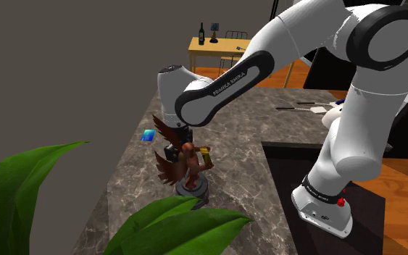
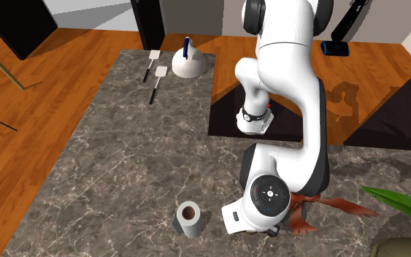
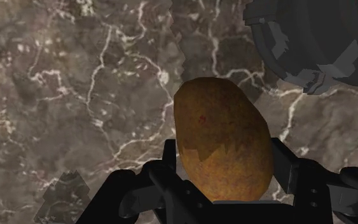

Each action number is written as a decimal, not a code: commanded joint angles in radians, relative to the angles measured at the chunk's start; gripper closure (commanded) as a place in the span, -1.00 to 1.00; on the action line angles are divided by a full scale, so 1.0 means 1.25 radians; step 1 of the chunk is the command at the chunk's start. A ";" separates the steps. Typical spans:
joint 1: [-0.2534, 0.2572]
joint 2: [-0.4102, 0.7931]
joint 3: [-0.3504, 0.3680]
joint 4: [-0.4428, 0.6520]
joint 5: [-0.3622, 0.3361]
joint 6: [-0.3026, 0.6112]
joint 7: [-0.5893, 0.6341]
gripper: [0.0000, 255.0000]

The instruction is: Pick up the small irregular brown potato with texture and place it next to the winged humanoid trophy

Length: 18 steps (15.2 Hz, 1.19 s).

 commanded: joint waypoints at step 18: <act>-0.006 -0.043 0.000 0.055 0.012 -0.096 -0.009 -1.00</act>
